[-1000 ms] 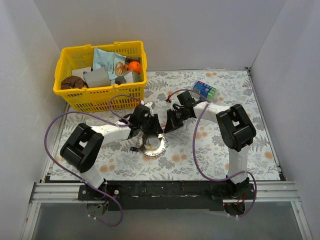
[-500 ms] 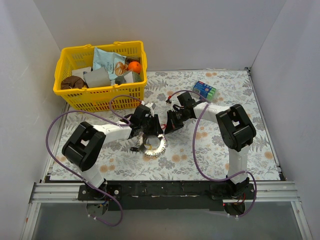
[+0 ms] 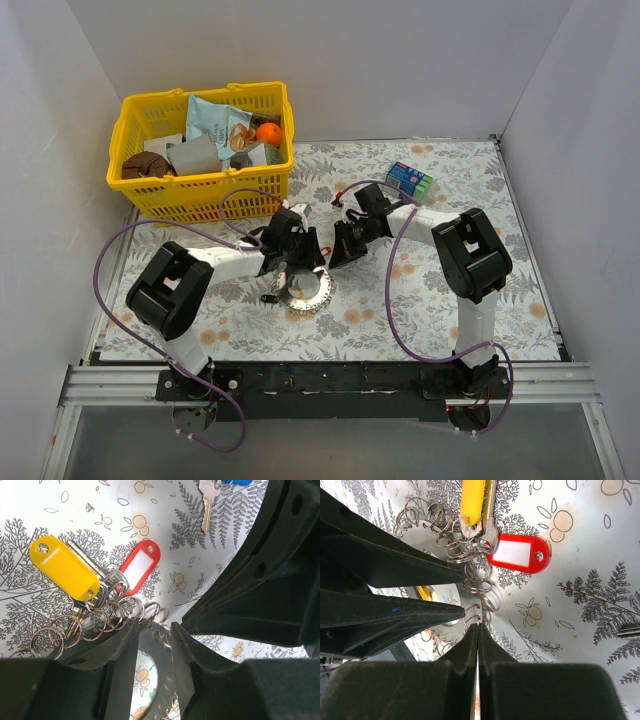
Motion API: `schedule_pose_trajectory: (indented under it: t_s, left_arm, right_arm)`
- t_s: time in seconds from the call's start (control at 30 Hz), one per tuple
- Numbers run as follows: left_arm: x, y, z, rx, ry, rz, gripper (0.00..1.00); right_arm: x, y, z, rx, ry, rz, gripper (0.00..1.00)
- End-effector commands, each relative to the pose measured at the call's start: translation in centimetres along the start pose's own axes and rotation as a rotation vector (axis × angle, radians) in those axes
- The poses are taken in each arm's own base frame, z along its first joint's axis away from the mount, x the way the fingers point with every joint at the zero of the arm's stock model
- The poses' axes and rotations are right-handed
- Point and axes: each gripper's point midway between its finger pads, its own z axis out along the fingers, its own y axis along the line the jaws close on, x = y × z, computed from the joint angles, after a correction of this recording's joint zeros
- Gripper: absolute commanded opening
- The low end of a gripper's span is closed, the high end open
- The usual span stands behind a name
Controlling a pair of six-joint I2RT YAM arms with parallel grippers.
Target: Put the keys on the keyring
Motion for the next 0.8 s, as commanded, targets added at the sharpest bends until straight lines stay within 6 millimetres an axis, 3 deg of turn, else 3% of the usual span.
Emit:
schedule_pose_trajectory:
  t_s: [0.0,0.23,0.77]
  left_arm:
    - [-2.6,-1.5,-0.8,0.038,-0.068,0.048,0.32]
    - [-3.9,-2.3,-2.4,0.053,-0.121,0.1,0.38]
    - [-4.7,-1.6,-1.3,0.02,-0.084,0.308,0.34]
  right_arm:
    - [-1.2,1.2,-0.8,-0.019,-0.033,-0.057,0.01]
    - [-2.8,0.6,-1.6,0.012,-0.073,-0.084,0.01]
    - [-2.3,-0.7,-2.6,0.033,-0.077,-0.064,0.04]
